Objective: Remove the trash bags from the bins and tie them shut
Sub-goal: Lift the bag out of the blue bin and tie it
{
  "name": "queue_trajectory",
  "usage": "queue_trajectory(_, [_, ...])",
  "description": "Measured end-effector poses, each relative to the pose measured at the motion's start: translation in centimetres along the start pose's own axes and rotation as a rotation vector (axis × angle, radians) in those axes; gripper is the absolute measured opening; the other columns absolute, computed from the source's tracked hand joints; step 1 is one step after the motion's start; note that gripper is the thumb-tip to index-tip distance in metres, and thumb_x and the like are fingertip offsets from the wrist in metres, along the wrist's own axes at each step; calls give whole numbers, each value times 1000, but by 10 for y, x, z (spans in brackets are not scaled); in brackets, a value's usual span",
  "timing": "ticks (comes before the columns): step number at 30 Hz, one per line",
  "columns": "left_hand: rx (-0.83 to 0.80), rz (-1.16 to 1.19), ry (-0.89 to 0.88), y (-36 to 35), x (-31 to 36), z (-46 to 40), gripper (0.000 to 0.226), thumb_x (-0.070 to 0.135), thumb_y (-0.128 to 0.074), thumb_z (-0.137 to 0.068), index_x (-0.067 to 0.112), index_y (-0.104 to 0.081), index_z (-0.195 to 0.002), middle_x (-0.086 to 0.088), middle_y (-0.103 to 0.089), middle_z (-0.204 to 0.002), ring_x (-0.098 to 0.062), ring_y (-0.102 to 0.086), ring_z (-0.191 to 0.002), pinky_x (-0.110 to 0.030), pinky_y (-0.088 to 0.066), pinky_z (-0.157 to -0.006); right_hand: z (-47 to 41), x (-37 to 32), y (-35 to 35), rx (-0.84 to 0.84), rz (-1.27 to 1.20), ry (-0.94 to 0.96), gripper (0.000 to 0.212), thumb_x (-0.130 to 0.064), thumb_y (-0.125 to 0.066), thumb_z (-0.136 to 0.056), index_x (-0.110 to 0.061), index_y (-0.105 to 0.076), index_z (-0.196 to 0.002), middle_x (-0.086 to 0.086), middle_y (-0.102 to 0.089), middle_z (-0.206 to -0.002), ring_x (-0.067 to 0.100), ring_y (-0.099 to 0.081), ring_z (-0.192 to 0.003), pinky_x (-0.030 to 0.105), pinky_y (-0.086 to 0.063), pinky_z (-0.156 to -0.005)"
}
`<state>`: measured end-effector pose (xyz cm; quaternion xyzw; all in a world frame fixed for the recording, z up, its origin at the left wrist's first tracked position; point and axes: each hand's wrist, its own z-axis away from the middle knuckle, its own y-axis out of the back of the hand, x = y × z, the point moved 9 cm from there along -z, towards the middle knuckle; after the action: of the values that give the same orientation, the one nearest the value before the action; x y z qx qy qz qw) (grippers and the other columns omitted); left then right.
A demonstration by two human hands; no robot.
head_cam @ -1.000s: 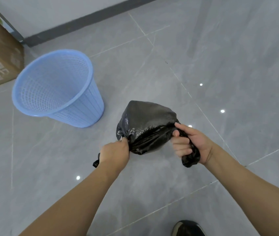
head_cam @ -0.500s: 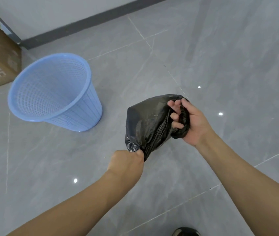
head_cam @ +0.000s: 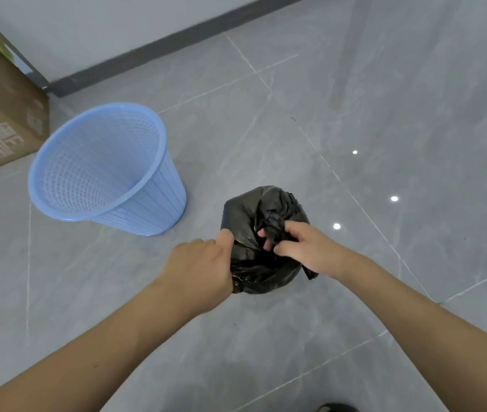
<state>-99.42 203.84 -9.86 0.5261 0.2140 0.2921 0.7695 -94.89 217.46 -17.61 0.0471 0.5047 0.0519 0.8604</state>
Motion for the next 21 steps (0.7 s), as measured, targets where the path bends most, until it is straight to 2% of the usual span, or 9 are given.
queue_trajectory(2, [19,68,-2,8,-11,-3,10,15,-39,-86,17,-30,-89,2,-42,-70,-25,-44,-68,-34,-32,-56,1,9,-4,-21,154,-60,39,-47,-60,-70,-36,-66,-106,-7,-71,-101,16,-66,-102,45,-51,-97])
queue_trajectory(4, [19,153,-14,13,-20,-5,8,16,-40,-89,22,-35,-90,2,-52,-76,-23,-48,-69,-35,-37,-57,0,10,-4,5,275,-56,46,-63,-56,-73,-22,-62,-92,-6,-68,-86,15,-66,-87,40,-54,-85])
queue_trajectory(6, [-4,261,-26,14,-25,-6,12,20,-43,-92,32,-42,-89,5,-58,-75,-16,-53,-67,-33,-43,-58,0,4,0,63,400,-32,51,-64,-47,-86,-14,-48,-73,-2,-53,-67,15,-55,-65,33,-45,-64])
queue_trajectory(8, [-17,378,-12,15,-30,-6,15,22,-46,-93,35,-54,-90,6,-61,-69,-10,-55,-62,-30,-46,-58,0,-1,5,104,445,-25,44,-52,-48,-93,-14,-46,-71,-1,-49,-64,15,-51,-60,30,-41,-56])
queue_trajectory(11, [12,442,-2,17,-30,-9,20,22,-47,-94,34,-63,-93,8,-63,-68,-8,-56,-62,-29,-48,-61,-3,4,9,83,188,-73,12,-26,-58,-92,-19,-66,-88,-8,-69,-87,11,-64,-85,27,-51,-82])
queue_trajectory(12, [9,479,-5,18,-28,-10,21,21,-48,-94,34,-64,-94,8,-63,-69,-9,-56,-62,-29,-48,-61,-2,3,8,66,24,-94,15,-16,-57,-91,-19,-70,-96,-5,-72,-98,12,-66,-94,30,-50,-92])
queue_trajectory(15, [-28,562,-36,20,-18,-13,22,19,-48,-93,33,-65,-96,10,-68,-72,-7,-58,-64,-25,-47,-61,2,-10,-2,-33,-430,-80,35,-2,-44,-85,-7,-68,-111,8,-71,-111,17,-59,-69,29,-50,-73])
queue_trajectory(18, [20,548,-50,27,-16,-17,11,20,-51,-92,30,-54,-95,10,-69,-71,-2,-54,-57,-19,-42,-54,5,-15,-10,-135,-492,-84,54,-14,-50,-70,-11,-61,-122,3,-72,-103,16,-50,-60,30,-45,-68])
queue_trajectory(21, [46,541,-35,33,-20,-20,10,21,-52,-91,29,-45,-89,6,-68,-71,-7,-53,-55,-29,-45,-55,9,-14,-22,-260,-365,-122,51,-22,-65,-73,-21,-62,-124,4,-70,-109,18,-67,-89,31,-50,-89])
